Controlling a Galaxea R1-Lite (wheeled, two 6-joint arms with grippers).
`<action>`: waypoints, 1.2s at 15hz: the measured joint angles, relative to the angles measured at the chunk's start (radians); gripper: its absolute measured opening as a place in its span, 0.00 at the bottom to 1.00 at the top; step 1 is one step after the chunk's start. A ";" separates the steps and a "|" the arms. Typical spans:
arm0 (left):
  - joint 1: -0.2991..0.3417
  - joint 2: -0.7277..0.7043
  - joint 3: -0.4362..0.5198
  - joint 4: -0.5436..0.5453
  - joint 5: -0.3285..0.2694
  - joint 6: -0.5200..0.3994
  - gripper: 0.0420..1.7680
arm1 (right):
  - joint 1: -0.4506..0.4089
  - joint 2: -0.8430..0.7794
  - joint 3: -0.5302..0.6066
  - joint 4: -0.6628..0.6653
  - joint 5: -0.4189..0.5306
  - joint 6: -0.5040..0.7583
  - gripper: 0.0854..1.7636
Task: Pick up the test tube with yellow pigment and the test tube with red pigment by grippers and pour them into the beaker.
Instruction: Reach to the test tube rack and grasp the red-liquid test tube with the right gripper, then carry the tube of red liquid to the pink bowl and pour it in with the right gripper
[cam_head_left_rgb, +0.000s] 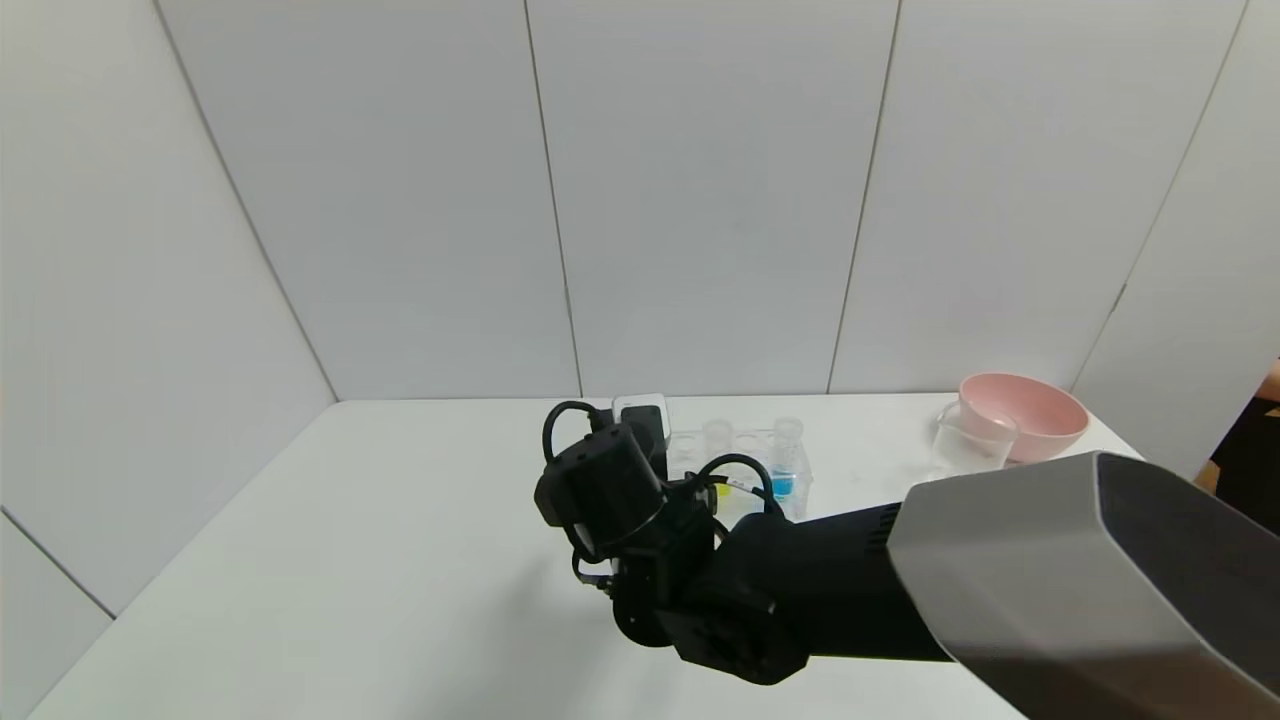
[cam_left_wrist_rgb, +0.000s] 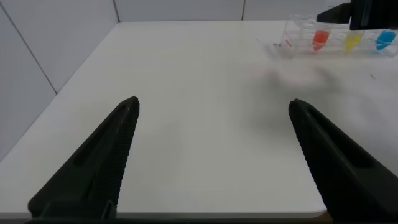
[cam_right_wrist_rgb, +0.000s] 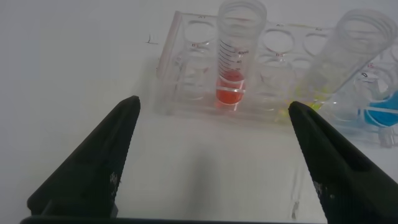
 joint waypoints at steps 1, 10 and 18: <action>0.000 0.000 0.000 0.000 0.000 0.000 0.97 | -0.006 0.019 -0.024 0.002 -0.001 -0.006 0.97; 0.000 0.000 0.000 0.000 0.000 0.000 0.97 | -0.092 0.143 -0.207 -0.003 -0.003 -0.090 0.97; 0.000 0.000 0.000 0.000 0.000 0.000 0.97 | -0.095 0.152 -0.252 -0.001 -0.002 -0.106 0.97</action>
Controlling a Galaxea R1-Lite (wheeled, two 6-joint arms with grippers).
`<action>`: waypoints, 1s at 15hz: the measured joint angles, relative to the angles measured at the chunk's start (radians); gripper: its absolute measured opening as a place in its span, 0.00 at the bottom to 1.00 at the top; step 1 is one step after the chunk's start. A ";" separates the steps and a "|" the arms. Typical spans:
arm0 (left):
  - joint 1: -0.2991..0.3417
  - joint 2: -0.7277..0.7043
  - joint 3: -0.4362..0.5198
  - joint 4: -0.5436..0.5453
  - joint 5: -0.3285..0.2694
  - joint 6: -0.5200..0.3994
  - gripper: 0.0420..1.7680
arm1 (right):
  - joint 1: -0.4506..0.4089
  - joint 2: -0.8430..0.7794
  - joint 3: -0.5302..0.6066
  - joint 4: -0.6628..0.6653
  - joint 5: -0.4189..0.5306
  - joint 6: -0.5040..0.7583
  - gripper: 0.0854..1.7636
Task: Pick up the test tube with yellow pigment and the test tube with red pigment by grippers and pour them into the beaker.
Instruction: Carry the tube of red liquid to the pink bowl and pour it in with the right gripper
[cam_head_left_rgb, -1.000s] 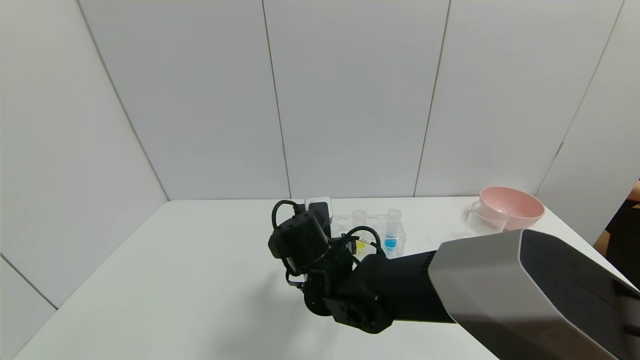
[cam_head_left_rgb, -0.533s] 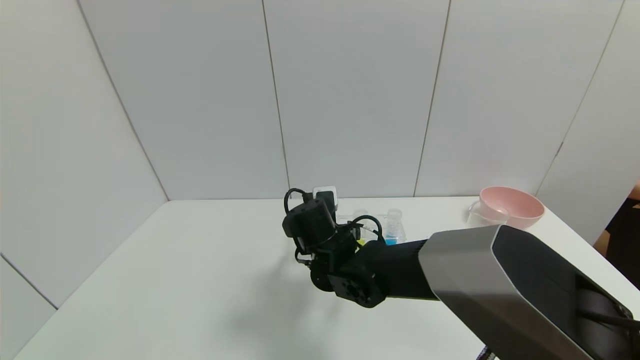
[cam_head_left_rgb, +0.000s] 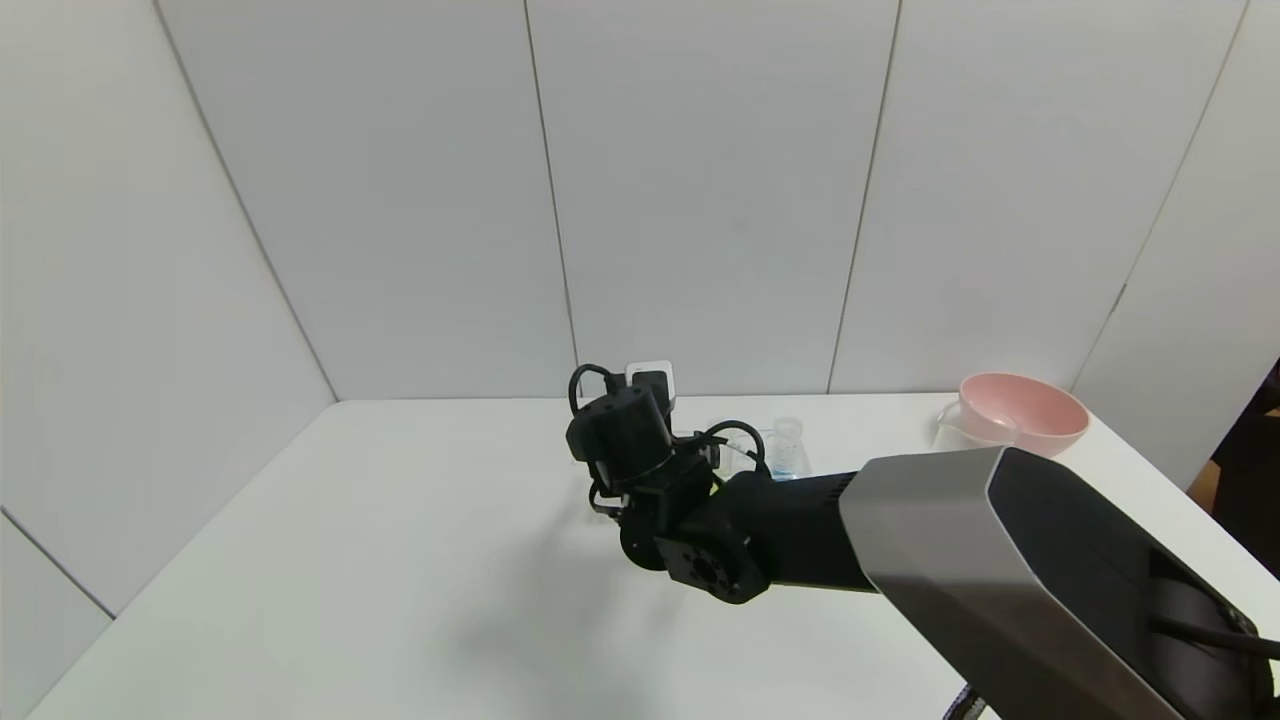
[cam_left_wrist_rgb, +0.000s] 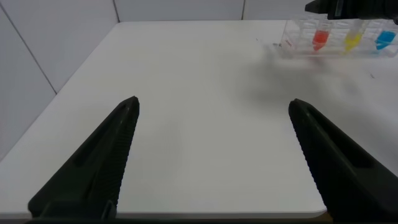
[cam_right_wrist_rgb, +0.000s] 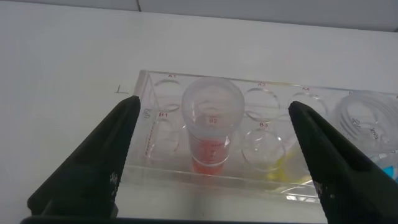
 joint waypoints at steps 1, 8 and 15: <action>0.000 0.000 0.000 0.000 0.000 0.000 0.97 | 0.000 0.000 0.000 0.000 0.000 0.000 0.97; 0.000 0.000 0.000 0.000 0.000 0.000 0.97 | 0.000 0.007 0.008 0.000 0.003 0.002 0.95; 0.000 0.000 0.000 0.000 0.000 0.000 0.97 | 0.001 0.009 0.032 0.000 0.005 0.005 0.35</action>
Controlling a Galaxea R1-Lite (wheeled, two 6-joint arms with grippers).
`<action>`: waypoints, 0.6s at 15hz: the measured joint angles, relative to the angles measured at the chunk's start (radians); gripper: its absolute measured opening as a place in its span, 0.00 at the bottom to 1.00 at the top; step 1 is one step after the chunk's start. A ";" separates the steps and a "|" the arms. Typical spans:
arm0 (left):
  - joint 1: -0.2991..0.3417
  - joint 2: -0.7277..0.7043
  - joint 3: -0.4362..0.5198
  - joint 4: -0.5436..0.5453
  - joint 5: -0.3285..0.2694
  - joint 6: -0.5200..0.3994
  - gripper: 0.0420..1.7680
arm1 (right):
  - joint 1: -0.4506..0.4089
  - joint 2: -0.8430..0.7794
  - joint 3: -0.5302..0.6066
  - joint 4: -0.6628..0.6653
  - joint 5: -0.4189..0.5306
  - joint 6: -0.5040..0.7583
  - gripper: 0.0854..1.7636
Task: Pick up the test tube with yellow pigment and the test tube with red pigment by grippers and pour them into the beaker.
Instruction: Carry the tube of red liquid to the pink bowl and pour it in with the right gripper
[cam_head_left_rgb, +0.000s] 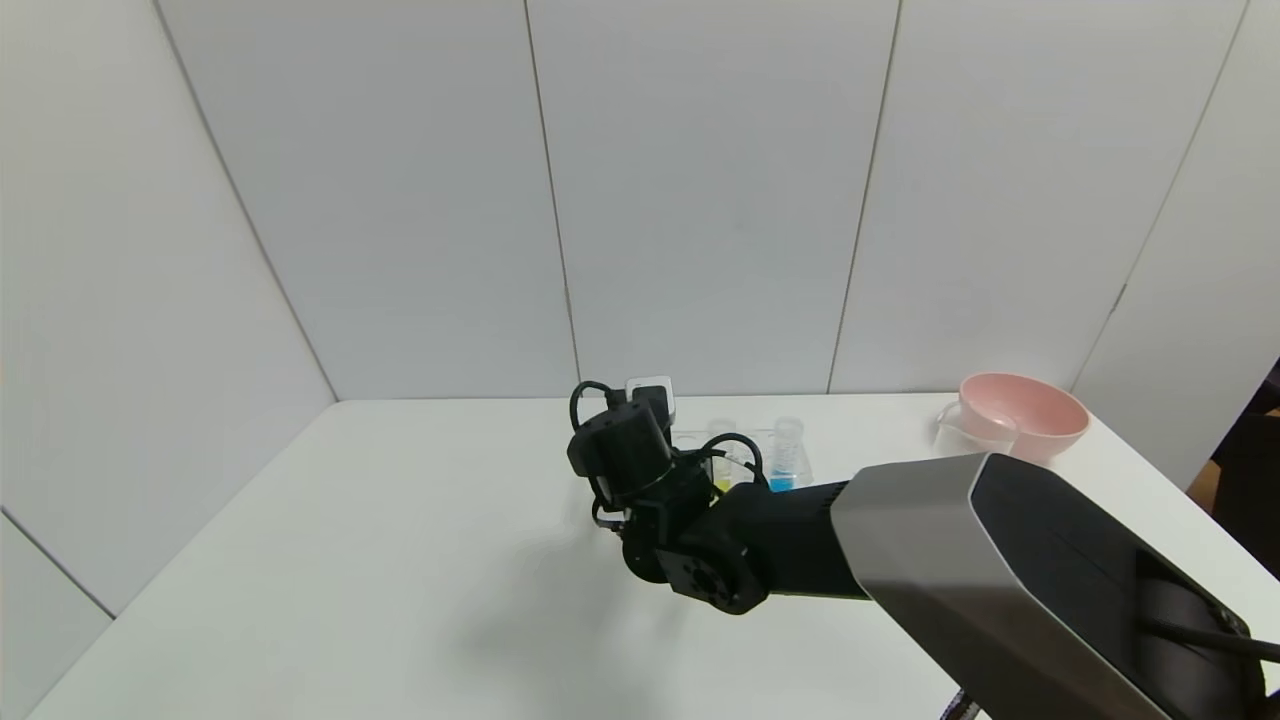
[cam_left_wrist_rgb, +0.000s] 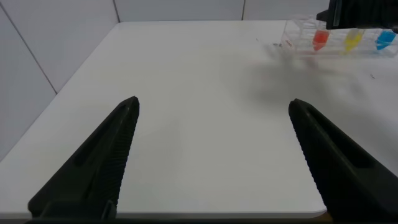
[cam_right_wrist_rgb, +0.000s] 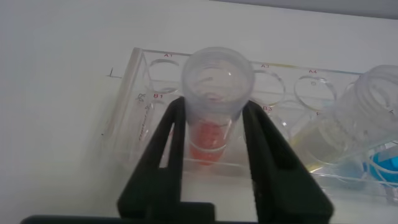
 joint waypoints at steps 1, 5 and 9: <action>0.000 0.000 0.000 0.000 0.000 0.000 0.97 | 0.000 0.000 0.001 -0.001 0.000 0.000 0.24; 0.000 0.000 0.000 0.000 0.000 0.000 0.97 | 0.000 0.000 0.002 -0.001 0.000 0.000 0.24; 0.000 0.000 0.000 0.000 0.000 0.000 0.97 | 0.001 -0.002 0.001 0.002 -0.003 -0.008 0.24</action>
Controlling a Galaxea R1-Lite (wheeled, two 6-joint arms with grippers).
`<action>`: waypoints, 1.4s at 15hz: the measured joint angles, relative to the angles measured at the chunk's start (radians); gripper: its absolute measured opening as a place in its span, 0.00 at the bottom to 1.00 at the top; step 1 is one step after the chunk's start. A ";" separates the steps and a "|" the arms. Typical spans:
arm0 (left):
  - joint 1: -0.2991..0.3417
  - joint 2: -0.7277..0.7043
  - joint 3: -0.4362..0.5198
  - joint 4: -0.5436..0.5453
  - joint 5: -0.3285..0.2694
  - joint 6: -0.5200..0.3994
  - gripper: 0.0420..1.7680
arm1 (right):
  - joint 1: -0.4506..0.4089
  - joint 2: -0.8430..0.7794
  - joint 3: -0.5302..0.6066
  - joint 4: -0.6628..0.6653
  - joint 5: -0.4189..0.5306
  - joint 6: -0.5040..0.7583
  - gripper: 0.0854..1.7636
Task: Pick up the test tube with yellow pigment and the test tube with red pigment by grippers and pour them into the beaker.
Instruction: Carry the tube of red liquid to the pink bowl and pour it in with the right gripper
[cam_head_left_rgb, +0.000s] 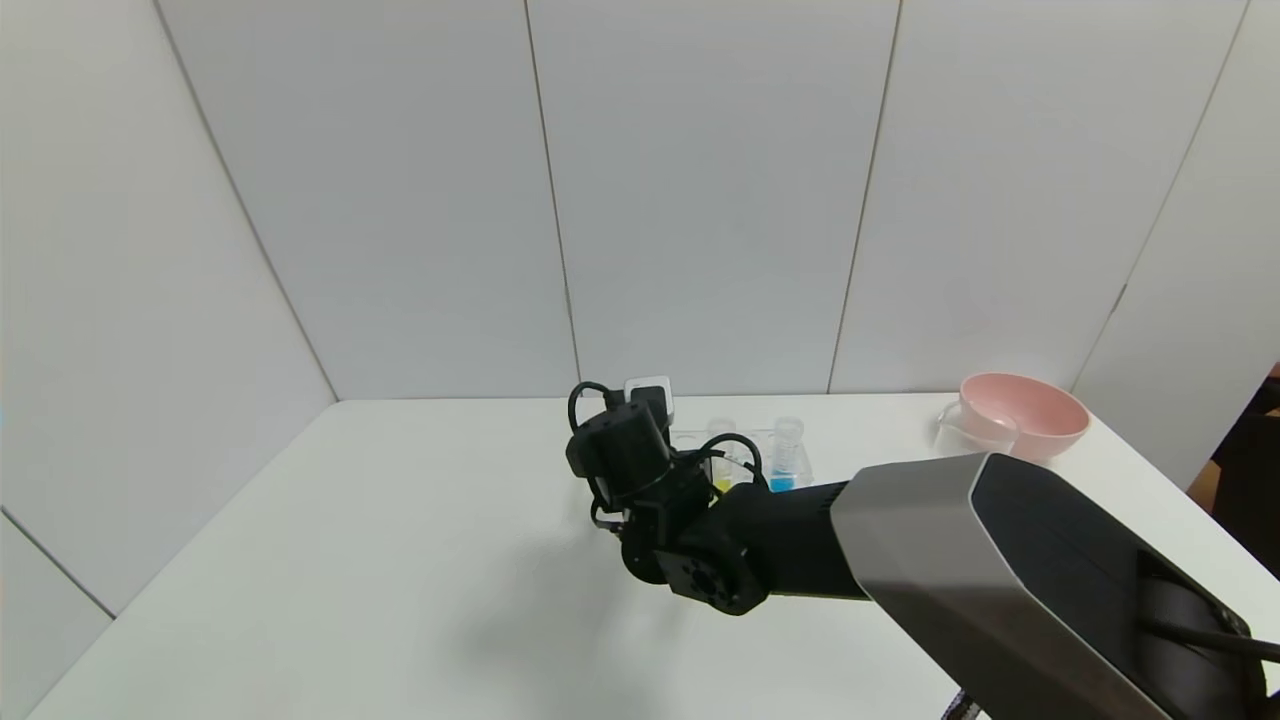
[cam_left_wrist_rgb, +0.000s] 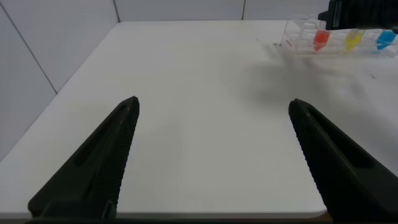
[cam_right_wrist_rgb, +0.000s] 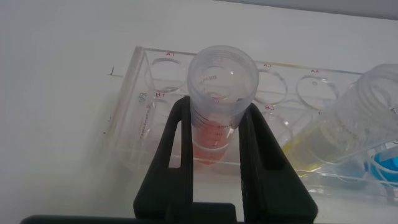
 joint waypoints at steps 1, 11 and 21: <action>0.000 0.000 0.000 0.000 0.000 0.000 0.97 | 0.000 -0.004 -0.001 0.000 0.000 -0.006 0.24; 0.000 0.000 0.000 0.000 0.000 0.000 0.97 | 0.010 -0.184 -0.039 0.152 0.000 -0.058 0.24; 0.000 0.000 0.000 0.000 0.000 0.000 0.97 | 0.018 -0.291 0.108 0.152 0.080 -0.065 0.24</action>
